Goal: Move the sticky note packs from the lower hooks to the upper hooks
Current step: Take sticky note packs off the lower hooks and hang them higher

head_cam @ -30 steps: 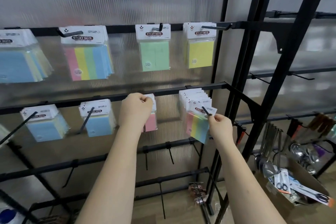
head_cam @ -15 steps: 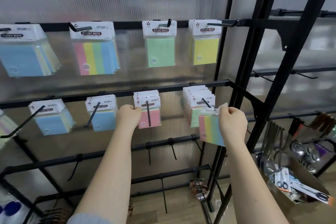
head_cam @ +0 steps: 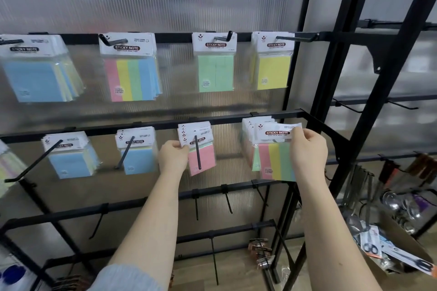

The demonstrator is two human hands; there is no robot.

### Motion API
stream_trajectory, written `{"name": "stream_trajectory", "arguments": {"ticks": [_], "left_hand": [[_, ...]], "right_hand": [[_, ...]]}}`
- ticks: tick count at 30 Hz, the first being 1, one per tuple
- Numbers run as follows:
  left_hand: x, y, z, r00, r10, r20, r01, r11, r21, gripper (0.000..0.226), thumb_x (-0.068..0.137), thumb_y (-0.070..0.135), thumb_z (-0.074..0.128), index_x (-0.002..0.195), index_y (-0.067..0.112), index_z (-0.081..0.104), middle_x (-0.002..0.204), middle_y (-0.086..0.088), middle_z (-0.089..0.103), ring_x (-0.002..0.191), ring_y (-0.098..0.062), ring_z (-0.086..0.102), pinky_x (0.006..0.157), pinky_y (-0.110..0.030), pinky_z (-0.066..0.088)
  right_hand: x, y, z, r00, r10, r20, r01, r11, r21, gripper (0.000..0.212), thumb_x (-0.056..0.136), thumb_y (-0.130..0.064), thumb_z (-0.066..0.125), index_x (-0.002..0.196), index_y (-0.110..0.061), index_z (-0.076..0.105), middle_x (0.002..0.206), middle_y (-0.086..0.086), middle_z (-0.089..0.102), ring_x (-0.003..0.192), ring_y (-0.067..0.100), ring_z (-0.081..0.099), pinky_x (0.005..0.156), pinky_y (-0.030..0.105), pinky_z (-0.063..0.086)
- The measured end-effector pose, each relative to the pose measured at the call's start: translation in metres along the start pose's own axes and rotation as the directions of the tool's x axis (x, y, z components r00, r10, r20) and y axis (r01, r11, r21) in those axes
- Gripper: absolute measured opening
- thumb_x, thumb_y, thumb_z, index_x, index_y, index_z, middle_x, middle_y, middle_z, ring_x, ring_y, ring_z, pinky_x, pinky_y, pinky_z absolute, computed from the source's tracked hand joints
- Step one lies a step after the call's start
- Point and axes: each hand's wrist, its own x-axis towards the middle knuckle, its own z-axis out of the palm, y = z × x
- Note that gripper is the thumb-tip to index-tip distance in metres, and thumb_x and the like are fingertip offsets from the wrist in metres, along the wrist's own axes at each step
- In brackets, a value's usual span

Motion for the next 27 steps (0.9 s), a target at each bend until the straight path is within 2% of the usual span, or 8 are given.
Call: {"name": "stream_trajectory", "arguments": {"ticks": [2, 5, 12, 15, 19, 21, 24, 27], "left_hand": [[0.001, -0.002, 0.002, 1.0, -0.012, 0.017, 0.012, 1.0, -0.015, 0.023, 0.089, 0.02, 0.058, 0.107, 0.006, 0.062, 0.107, -0.009, 0.065, 0.098, -0.027, 0.058, 0.079, -0.03, 0.043], [-0.001, -0.003, 0.006, 0.993, 0.019, 0.12, -0.014, 0.999, -0.04, 0.018, 0.093, 0.024, 0.055, 0.098, 0.009, 0.064, 0.1, -0.007, 0.066, 0.083, -0.02, 0.055, 0.064, -0.027, 0.039], [-0.01, -0.001, 0.009, 0.993, 0.013, 0.115, -0.009, 0.999, -0.037, 0.027, 0.101, 0.019, 0.035, 0.116, 0.007, 0.054, 0.108, -0.008, 0.06, 0.084, -0.02, 0.051, 0.066, -0.028, 0.035], [-0.02, 0.002, 0.003, 0.995, 0.05, 0.082, -0.05, 0.999, 0.004, 0.02, 0.101, 0.018, 0.032, 0.099, 0.01, 0.05, 0.091, -0.004, 0.053, 0.072, -0.016, 0.045, 0.054, -0.027, 0.03], [-0.039, 0.004, -0.007, 0.994, 0.102, 0.041, -0.103, 0.994, 0.028, 0.022, 0.1, 0.014, 0.032, 0.085, 0.007, 0.045, 0.071, 0.001, 0.044, 0.063, -0.015, 0.04, 0.051, -0.026, 0.026], [-0.051, 0.003, -0.013, 0.993, 0.107, 0.056, -0.109, 0.993, 0.034, 0.027, 0.101, 0.014, 0.031, 0.076, 0.01, 0.041, 0.068, 0.002, 0.042, 0.058, -0.01, 0.038, 0.049, -0.026, 0.025], [-0.069, -0.001, -0.021, 0.987, 0.138, 0.08, -0.145, 0.986, 0.081, 0.033, 0.1, 0.014, 0.03, 0.067, 0.013, 0.031, 0.066, 0.0, 0.038, 0.057, -0.014, 0.035, 0.05, -0.028, 0.023], [-0.084, -0.003, -0.03, 0.981, 0.169, 0.1, -0.179, 0.979, 0.101, 0.034, 0.101, 0.015, 0.031, 0.067, 0.013, 0.031, 0.067, 0.0, 0.04, 0.058, -0.014, 0.037, 0.05, -0.029, 0.023]], "right_hand": [[0.003, 0.001, 0.001, 1.0, 0.014, -0.001, -0.014, 1.0, 0.022, 0.037, 0.089, -0.021, 0.041, 0.09, 0.013, 0.054, 0.074, 0.009, 0.046, 0.066, 0.02, 0.04, 0.061, 0.03, 0.03], [0.005, 0.003, 0.003, 1.0, 0.025, 0.002, -0.025, 0.999, 0.042, 0.038, 0.088, -0.022, 0.041, 0.094, 0.013, 0.054, 0.075, 0.008, 0.047, 0.068, 0.02, 0.041, 0.064, 0.031, 0.032], [0.003, 0.001, 0.001, 0.999, 0.026, 0.02, -0.028, 0.998, 0.064, 0.039, 0.087, -0.023, 0.041, 0.092, 0.013, 0.053, 0.074, 0.008, 0.048, 0.068, 0.021, 0.043, 0.064, 0.032, 0.033], [0.0, 0.001, -0.003, 0.999, 0.021, 0.028, -0.023, 0.997, 0.072, 0.041, 0.086, -0.026, 0.04, 0.094, 0.012, 0.053, 0.075, 0.008, 0.05, 0.069, 0.021, 0.045, 0.066, 0.033, 0.035], [-0.009, -0.001, -0.009, 0.999, 0.02, 0.028, -0.023, 0.994, 0.104, 0.046, 0.077, -0.031, 0.038, 0.088, 0.011, 0.05, 0.072, 0.007, 0.046, 0.067, 0.02, 0.042, 0.065, 0.032, 0.033], [-0.016, -0.001, -0.013, 1.0, 0.009, 0.022, -0.012, 0.993, 0.116, 0.045, 0.076, -0.032, 0.037, 0.084, 0.011, 0.048, 0.071, 0.008, 0.045, 0.066, 0.02, 0.041, 0.065, 0.032, 0.032], [-0.026, 0.0, -0.02, 1.0, 0.01, 0.018, -0.013, 0.993, 0.121, 0.036, 0.083, -0.025, 0.04, 0.078, 0.01, 0.047, 0.072, 0.009, 0.043, 0.066, 0.02, 0.038, 0.063, 0.03, 0.029], [-0.038, -0.001, -0.022, 1.0, 0.008, 0.025, -0.011, 0.99, 0.138, 0.045, 0.075, -0.03, 0.038, 0.085, 0.013, 0.049, 0.072, 0.014, 0.043, 0.067, 0.021, 0.039, 0.064, 0.031, 0.03]]}}
